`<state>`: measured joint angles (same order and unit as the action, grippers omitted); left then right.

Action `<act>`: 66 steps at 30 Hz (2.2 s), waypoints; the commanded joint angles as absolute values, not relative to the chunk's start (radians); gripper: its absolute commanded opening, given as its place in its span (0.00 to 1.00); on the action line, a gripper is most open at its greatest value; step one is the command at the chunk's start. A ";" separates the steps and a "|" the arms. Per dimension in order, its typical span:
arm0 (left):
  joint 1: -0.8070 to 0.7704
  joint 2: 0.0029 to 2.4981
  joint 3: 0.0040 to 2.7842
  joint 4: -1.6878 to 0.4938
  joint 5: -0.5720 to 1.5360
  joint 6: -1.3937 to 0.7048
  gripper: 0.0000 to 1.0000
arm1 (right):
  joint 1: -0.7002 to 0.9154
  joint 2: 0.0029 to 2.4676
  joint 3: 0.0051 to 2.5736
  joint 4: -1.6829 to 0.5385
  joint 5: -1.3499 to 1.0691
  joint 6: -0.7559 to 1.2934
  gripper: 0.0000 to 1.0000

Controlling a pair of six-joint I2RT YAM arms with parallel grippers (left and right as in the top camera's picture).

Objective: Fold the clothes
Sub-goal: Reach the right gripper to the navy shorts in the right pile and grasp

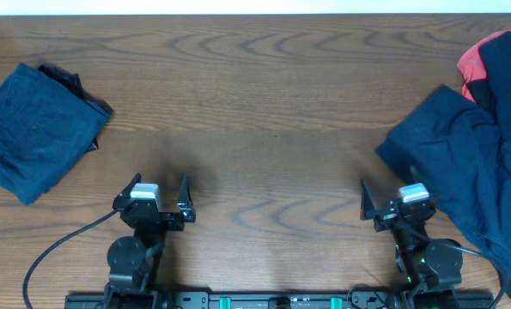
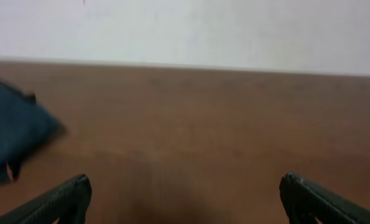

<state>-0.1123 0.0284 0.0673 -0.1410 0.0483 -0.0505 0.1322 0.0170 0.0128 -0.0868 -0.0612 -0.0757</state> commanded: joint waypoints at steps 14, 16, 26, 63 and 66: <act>-0.108 0.635 0.720 -0.658 0.044 -0.095 0.98 | 0.122 0.649 0.540 -0.467 0.157 0.037 0.99; -0.108 0.728 0.795 -0.730 0.044 -0.095 0.98 | 0.122 0.776 0.639 -0.545 0.148 0.037 0.99; -0.108 0.897 0.868 -0.806 0.149 -0.096 0.98 | 0.103 1.132 0.782 -0.551 0.255 0.101 0.99; -0.108 0.909 0.868 -0.791 0.146 -0.096 0.99 | 0.033 1.530 0.830 -0.363 -0.040 0.024 0.01; -0.108 0.909 0.868 -0.772 0.146 -0.096 0.99 | 0.155 1.438 0.857 -0.325 -0.096 0.035 0.01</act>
